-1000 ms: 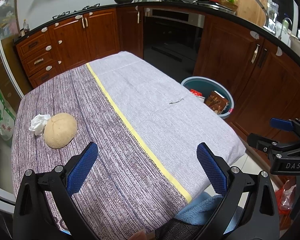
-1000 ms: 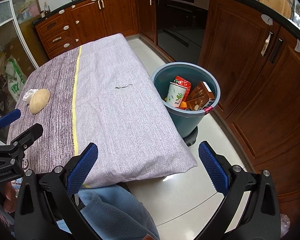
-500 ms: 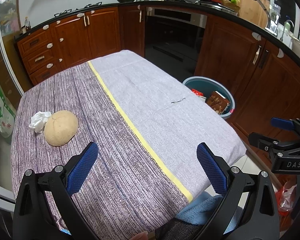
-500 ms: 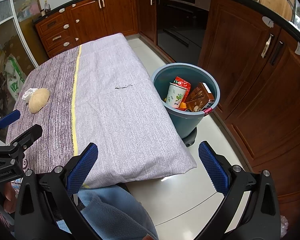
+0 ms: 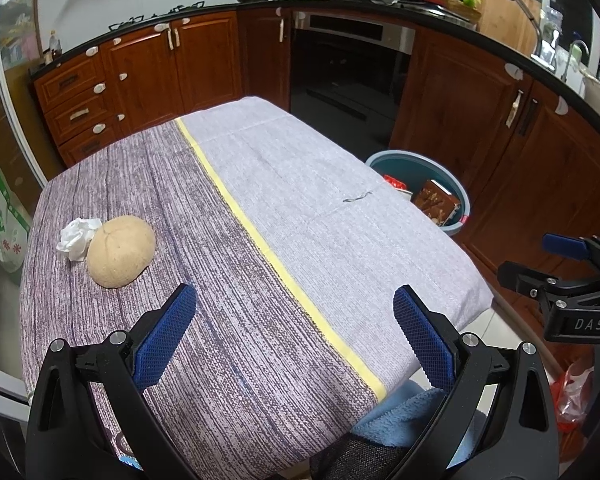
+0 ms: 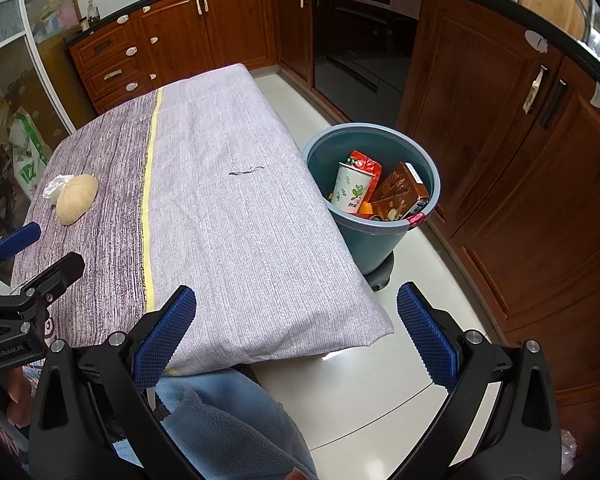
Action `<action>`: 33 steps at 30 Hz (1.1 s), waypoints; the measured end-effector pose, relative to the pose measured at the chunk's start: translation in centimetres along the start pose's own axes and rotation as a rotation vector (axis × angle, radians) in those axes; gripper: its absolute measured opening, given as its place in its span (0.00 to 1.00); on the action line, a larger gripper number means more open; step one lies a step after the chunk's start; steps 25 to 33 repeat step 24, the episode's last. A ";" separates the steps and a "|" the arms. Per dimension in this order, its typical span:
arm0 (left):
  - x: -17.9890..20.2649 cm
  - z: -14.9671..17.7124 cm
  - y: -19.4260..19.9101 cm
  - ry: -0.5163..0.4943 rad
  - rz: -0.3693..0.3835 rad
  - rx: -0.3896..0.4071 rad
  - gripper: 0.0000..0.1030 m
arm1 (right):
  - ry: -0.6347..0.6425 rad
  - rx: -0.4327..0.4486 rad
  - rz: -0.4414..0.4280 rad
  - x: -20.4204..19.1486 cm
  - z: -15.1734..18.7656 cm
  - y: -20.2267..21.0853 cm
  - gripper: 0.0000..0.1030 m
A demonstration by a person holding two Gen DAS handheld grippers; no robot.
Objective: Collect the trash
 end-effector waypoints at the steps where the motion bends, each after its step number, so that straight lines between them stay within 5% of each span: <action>1: -0.1 0.0 0.1 0.001 -0.004 0.005 0.96 | 0.000 0.000 0.001 0.0 0.0 0.0 0.94; 33: -0.4 0.1 0.1 0.006 -0.022 -0.021 0.96 | 0.000 0.007 0.008 0.3 -0.5 0.2 0.94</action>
Point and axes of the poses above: each gripper's, at about its wrist camera, not at the fingertips, and y roughly against the way its jaws point, x to its right, z to its underside, the point moved 10 cm from there along -y, roughly the way its jaws point, and after that the axes turned 5 degrees about y, right-handed, at the moved point
